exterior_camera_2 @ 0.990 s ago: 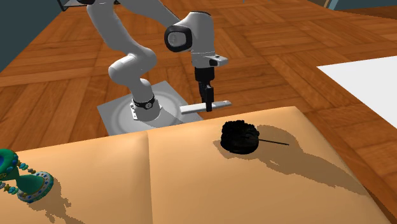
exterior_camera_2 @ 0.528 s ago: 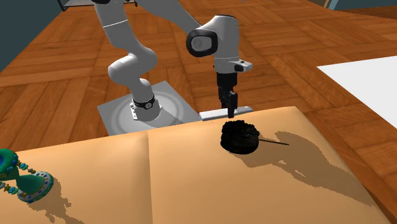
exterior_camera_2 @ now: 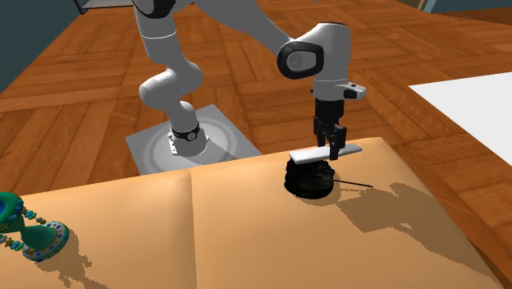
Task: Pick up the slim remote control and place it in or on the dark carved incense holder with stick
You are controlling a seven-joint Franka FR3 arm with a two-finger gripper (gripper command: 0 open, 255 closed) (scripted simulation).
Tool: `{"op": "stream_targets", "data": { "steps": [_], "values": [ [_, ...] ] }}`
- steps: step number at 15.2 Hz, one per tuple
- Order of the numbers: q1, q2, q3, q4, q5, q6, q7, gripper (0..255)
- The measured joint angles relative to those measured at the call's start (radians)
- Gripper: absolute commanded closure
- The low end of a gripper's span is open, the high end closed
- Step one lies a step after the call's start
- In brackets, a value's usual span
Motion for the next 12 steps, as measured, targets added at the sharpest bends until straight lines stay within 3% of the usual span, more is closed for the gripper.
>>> {"op": "stream_targets", "data": {
  "steps": [12],
  "values": [
    [0.006,0.104,-0.009,-0.036,-0.098,0.115,0.106,255]
  ]
}}
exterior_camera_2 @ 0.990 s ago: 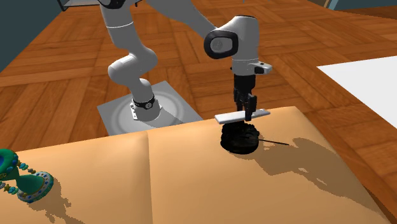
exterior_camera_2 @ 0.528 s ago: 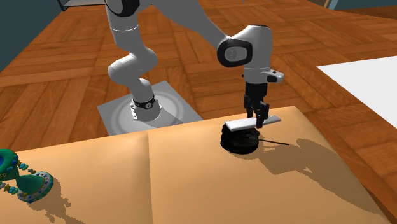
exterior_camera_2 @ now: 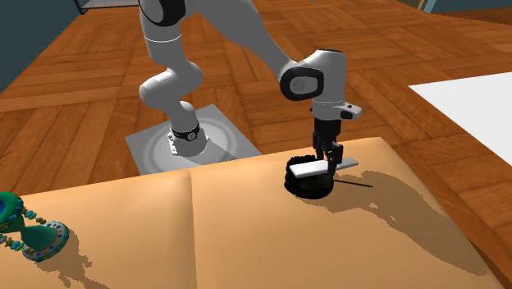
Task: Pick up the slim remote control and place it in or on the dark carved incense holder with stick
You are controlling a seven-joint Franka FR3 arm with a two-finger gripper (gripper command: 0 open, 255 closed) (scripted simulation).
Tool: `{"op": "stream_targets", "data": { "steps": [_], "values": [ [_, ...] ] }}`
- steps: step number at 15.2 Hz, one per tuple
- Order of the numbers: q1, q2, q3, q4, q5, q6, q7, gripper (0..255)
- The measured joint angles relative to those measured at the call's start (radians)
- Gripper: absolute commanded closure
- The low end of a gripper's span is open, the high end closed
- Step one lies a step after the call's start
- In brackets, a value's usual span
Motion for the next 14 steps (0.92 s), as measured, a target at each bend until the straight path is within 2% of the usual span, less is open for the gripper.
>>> {"op": "stream_targets", "data": {
  "steps": [8,9,14],
  "values": [
    [0.000,0.010,-0.003,-0.009,-0.014,0.017,0.014,255],
    [0.000,0.010,-0.003,-0.009,-0.014,0.017,0.014,0],
    [0.000,0.010,-0.003,-0.009,-0.014,0.017,0.014,0]
  ]
}}
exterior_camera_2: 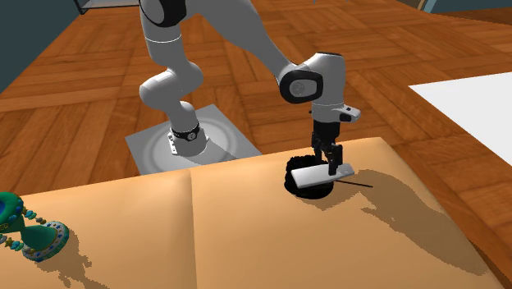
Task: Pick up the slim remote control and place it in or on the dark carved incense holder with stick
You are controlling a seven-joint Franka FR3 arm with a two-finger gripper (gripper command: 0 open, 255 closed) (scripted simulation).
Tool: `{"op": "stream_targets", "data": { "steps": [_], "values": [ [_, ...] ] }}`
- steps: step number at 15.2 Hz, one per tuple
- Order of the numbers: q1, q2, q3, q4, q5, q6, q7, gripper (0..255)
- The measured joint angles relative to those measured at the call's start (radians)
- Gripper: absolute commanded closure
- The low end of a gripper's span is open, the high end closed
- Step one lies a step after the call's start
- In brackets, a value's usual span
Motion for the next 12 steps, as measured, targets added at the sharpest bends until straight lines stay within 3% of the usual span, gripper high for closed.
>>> {"op": "stream_targets", "data": {
  "steps": [6,12],
  "values": [
    [0.012,-0.084,0.023,0.002,0.065,-0.079,-0.038,0],
    [0.012,-0.096,0.024,0.002,0.075,-0.091,-0.048,0]
  ]
}}
